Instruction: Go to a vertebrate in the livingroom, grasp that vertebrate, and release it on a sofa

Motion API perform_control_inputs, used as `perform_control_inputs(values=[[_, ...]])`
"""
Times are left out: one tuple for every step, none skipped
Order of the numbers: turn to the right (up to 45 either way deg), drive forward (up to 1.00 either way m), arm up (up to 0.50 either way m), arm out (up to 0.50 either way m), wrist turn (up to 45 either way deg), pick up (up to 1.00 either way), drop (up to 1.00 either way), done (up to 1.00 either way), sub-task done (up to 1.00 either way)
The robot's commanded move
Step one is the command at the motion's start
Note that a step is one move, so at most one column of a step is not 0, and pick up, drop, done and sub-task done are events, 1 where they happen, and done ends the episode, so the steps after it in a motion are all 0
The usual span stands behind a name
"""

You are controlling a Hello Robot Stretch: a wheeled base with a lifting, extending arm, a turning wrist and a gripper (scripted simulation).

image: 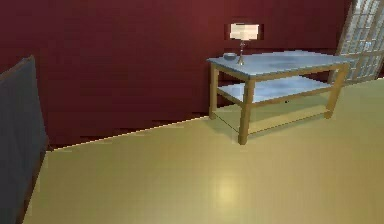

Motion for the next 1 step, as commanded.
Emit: perform_control_inputs(values=[[21.0, 0.00, 0.00, 0.00, 0.0, 0.00, 0.00, 0.00, 0.00]])
